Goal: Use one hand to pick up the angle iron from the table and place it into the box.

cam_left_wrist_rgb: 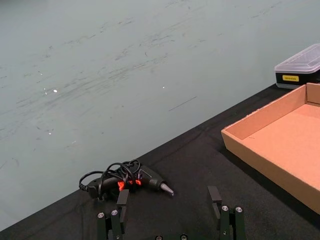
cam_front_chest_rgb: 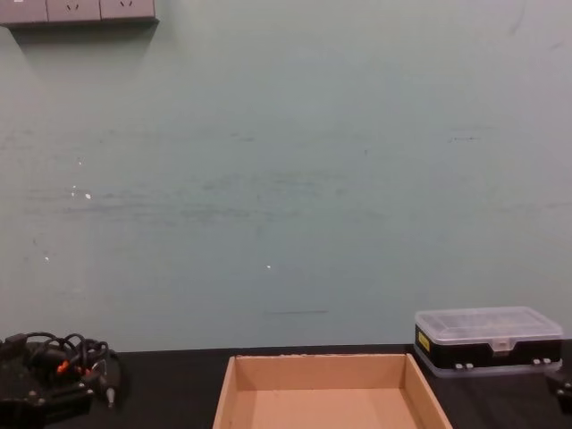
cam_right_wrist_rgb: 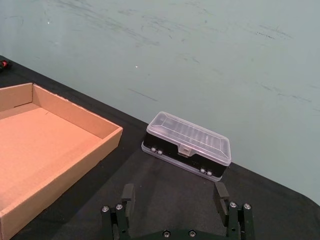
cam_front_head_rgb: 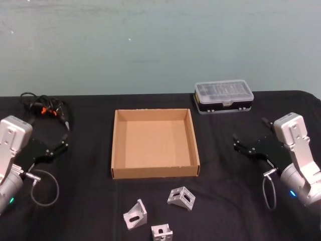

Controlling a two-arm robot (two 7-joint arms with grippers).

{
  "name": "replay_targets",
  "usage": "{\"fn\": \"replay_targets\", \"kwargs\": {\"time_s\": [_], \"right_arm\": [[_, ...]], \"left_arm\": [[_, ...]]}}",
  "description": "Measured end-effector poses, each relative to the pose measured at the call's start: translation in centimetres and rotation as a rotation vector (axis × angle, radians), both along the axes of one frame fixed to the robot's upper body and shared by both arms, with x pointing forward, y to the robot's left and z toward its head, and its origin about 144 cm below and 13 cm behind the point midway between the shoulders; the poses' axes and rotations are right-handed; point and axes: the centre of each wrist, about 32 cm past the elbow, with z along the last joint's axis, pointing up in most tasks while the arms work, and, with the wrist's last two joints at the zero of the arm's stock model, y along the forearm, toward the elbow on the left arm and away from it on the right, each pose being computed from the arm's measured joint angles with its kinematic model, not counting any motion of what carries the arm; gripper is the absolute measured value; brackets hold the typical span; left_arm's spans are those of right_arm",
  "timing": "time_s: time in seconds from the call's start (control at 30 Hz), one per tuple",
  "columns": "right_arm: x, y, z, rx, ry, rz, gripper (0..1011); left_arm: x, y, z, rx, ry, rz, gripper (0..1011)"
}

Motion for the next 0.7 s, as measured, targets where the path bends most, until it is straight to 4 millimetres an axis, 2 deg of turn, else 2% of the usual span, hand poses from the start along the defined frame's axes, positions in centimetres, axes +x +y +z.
{"fn": "replay_targets", "kwargs": {"time_s": [0.7], "right_arm": [[-0.06, -0.06, 0.47, 0.019, -0.012, 0.033, 1004]], "left_arm": [[0.00, 0.00, 0.00, 0.000, 0.000, 0.000, 1000]]}}
